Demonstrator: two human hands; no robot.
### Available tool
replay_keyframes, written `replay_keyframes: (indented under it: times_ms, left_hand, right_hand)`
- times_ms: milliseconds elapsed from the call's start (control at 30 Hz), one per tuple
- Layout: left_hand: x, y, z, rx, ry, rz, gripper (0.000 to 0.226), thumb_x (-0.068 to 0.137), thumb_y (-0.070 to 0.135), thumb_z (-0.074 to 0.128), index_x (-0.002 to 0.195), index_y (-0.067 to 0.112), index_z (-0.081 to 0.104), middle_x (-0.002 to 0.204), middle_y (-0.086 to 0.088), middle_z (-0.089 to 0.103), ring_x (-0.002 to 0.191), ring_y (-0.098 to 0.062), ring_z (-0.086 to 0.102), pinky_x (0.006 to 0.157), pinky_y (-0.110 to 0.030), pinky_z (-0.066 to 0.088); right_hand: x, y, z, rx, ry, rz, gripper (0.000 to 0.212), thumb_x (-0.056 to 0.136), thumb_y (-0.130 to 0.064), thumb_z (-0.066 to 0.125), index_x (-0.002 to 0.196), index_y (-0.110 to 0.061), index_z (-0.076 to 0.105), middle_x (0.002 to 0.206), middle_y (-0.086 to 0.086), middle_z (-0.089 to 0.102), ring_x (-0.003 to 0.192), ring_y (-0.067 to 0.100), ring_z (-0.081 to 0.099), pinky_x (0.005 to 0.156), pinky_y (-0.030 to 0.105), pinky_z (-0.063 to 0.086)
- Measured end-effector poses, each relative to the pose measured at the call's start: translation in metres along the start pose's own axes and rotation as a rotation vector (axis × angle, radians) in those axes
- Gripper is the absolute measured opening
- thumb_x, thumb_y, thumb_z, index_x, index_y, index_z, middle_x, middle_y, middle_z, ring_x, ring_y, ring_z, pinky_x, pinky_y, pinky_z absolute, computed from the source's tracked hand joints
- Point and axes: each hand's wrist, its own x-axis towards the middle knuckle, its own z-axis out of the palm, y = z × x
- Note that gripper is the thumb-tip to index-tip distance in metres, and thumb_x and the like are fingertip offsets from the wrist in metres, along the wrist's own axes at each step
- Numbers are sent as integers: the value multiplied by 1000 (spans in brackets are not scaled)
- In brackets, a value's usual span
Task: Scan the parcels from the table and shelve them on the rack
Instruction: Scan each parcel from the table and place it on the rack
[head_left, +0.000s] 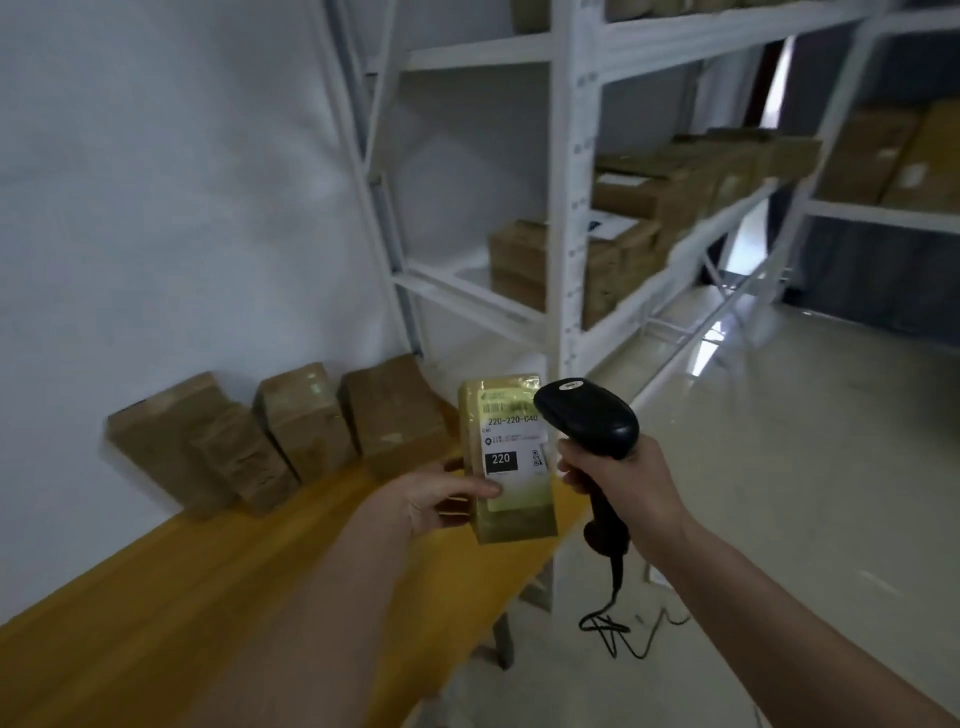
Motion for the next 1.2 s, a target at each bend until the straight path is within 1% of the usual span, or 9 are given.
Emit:
replay_keyframes:
  times_ms: [67,167,300,433,567,700,867,1067,1200]
  left_hand:
    - [9,4,36,35,-41,2,94,42,14,95,128,10,57,111,-10,72,111,-30,64,103,-44,46]
    - [19,6,88,50,-87,2,88,47,11,93,127,9,56,111,-11,72,109,-30,65,94,-40,50]
    - [30,11,146,101,-136,8,97,35,17,98,124,10,59,112,-11,72,111,-30,64,94,-40,52]
    - [36,20,189,175,-111,15,76,50,15,91,119,9,61,108,-10,73,107,-28,65,92,-39,52]
    - [50,37,219,261,-109,28,89,42,24,96,122,10,61,108,-9,73,107,-28,65,96,-40,52]
    - [75,55,251,300,-121,53,81,50,26,90,123,9,59,110,-11,70,106,-27,64,89,-36,53]
    - [120,79,284,336,-148,43,79,51,34,87,121,12,59,114,-10,67,108,-26,61,99,-43,45]
    - [198,129,316,280,-157,34,66,51,31,84,111,10,62,102,-11,67,94,-24,62,81,-35,51]
    - [251,182,331,251,-151,48,72,48,36,91,110,11,64,106,-13,70,101,-27,65,97,-39,50]
  right_hand:
    - [-7,-2,-40,33,72,2,7,83,-6,72,89,-5,68,74,16,71,68,24,66,69,34,56]
    - [-16,-1,-97,40,161,-13,7,85,-8,71,90,-3,69,75,16,73,72,29,71,69,34,59]
    - [-30,-3,-159,-26,243,-72,9,85,-12,71,86,-3,70,72,12,74,70,25,71,69,31,58]
    - [-33,-7,-207,-21,371,-109,12,84,-12,72,80,-3,67,61,12,66,53,20,62,56,29,55]
    - [-28,-8,-243,-27,441,-114,19,84,-10,70,69,-4,61,53,10,56,42,16,52,46,25,46]
    - [-14,-6,-274,-46,483,-102,26,84,-11,69,62,-2,58,50,10,55,41,19,51,45,27,44]
    - [20,-8,-307,-29,515,-84,27,84,-11,68,62,0,58,52,13,55,43,22,50,47,29,43]
    - [97,-26,-344,-29,555,-57,24,83,-12,67,66,2,58,54,16,55,44,22,50,47,29,44]
    - [168,-57,-361,-7,559,-63,25,84,-12,66,64,0,56,52,13,55,42,21,49,44,25,42]
